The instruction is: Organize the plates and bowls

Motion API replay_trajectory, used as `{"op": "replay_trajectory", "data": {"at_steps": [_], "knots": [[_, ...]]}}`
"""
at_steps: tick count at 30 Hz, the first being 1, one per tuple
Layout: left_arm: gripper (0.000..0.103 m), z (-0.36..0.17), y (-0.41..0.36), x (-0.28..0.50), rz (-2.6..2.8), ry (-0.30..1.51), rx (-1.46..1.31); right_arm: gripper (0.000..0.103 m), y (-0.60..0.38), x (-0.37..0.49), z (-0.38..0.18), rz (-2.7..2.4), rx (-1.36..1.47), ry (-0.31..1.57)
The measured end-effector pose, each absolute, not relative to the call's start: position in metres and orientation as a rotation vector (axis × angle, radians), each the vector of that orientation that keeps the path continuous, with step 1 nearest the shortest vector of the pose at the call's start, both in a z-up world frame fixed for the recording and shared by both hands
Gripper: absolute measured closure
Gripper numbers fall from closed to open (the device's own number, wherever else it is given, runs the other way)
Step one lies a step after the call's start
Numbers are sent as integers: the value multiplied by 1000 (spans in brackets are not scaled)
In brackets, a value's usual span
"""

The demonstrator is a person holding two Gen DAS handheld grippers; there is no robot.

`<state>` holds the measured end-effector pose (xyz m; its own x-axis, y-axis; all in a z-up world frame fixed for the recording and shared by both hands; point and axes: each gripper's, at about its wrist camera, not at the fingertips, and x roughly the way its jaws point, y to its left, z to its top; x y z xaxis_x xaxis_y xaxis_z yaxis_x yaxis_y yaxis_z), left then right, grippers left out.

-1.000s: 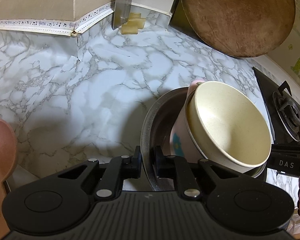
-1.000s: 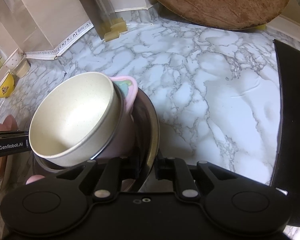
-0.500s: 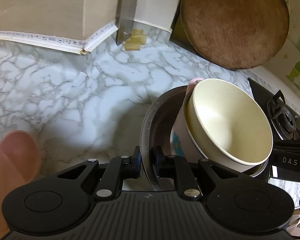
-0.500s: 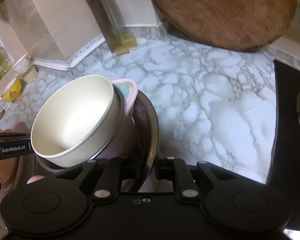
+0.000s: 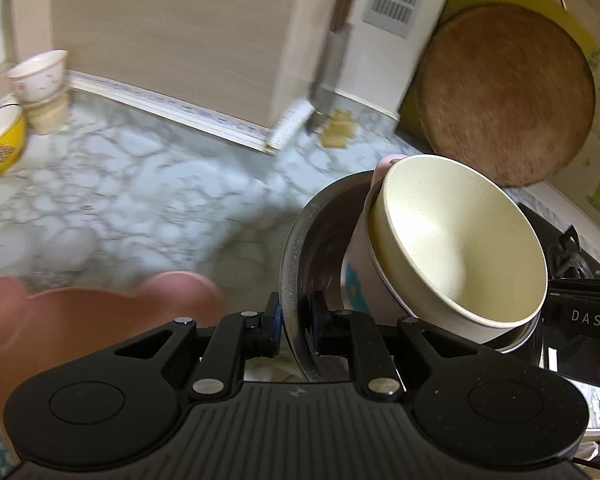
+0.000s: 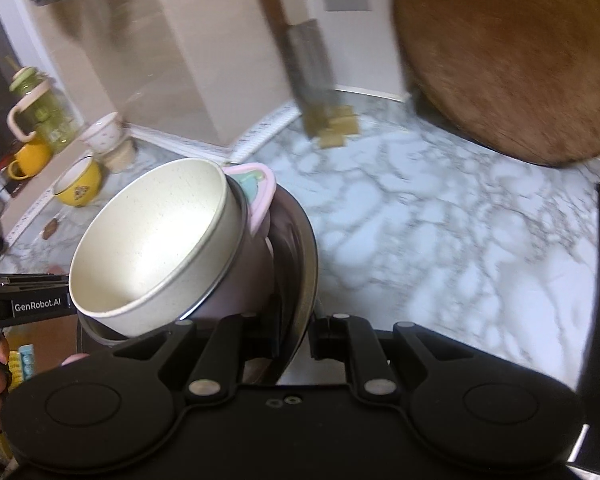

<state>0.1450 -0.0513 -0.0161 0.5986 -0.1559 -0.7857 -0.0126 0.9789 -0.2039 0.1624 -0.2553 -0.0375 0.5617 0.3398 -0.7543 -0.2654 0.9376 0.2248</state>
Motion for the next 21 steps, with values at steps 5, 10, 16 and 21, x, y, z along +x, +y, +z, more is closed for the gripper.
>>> {"op": "replay_trajectory", "data": {"at_steps": [5, 10, 16, 21], "knots": [[90, -6, -13, 130, -29, 911, -208, 90, -215, 166, -27, 418, 76, 902], [90, -1, 28, 111, 33, 901, -229, 90, -172, 168, -22, 479, 56, 907], [90, -4, 71, 85, 103, 903, -251, 90, -121, 165, -27, 546, 25, 918], [90, -10, 99, 67, 155, 913, -253, 90, -85, 162, -38, 590, 1, 939]]}}
